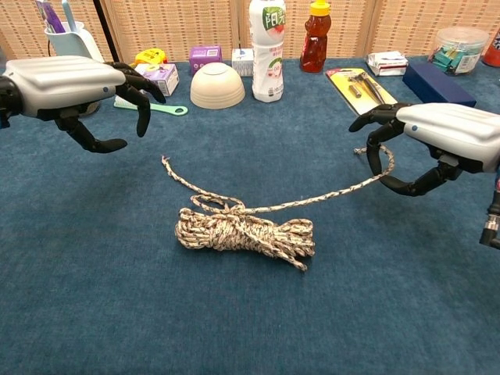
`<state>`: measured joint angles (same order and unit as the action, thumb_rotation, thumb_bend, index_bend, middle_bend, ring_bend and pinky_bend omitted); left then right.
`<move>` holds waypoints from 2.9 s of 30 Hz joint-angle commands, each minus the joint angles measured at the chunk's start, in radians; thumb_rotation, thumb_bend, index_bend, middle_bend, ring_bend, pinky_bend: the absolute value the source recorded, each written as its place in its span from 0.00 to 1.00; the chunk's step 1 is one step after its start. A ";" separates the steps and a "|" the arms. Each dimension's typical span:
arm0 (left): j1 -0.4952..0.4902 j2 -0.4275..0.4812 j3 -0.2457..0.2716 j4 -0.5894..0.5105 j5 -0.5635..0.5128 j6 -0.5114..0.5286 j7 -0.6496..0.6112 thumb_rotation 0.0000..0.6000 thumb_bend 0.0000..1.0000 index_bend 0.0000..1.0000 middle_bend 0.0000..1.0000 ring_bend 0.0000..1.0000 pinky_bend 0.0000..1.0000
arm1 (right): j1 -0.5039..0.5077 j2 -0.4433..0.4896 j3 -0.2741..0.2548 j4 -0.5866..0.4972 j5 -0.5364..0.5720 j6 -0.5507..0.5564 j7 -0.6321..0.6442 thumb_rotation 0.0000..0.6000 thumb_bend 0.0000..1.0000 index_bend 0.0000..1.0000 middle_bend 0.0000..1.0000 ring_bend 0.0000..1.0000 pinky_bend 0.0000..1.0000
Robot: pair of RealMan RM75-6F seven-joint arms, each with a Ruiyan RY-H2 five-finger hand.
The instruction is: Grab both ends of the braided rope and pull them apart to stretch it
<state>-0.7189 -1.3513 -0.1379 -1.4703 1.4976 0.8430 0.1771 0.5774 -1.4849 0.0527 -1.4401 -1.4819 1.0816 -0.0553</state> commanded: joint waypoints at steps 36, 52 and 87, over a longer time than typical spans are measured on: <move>-0.101 -0.277 0.013 0.194 -0.192 -0.050 0.114 1.00 0.36 0.51 0.17 0.04 0.00 | -0.012 -0.013 -0.004 0.077 -0.006 -0.010 0.088 1.00 0.50 0.61 0.15 0.00 0.00; -0.117 -0.302 0.015 0.213 -0.216 -0.050 0.123 1.00 0.36 0.52 0.17 0.04 0.00 | -0.015 -0.013 -0.003 0.086 -0.008 -0.011 0.103 1.00 0.50 0.61 0.15 0.00 0.00; -0.133 -0.325 0.021 0.231 -0.253 -0.044 0.138 1.00 0.38 0.56 0.17 0.04 0.00 | -0.020 -0.010 0.000 0.090 -0.004 -0.013 0.109 1.00 0.50 0.61 0.16 0.00 0.00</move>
<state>-0.8522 -1.6765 -0.1170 -1.2394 1.2444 0.7993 0.3151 0.5574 -1.4952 0.0527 -1.3503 -1.4856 1.0682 0.0537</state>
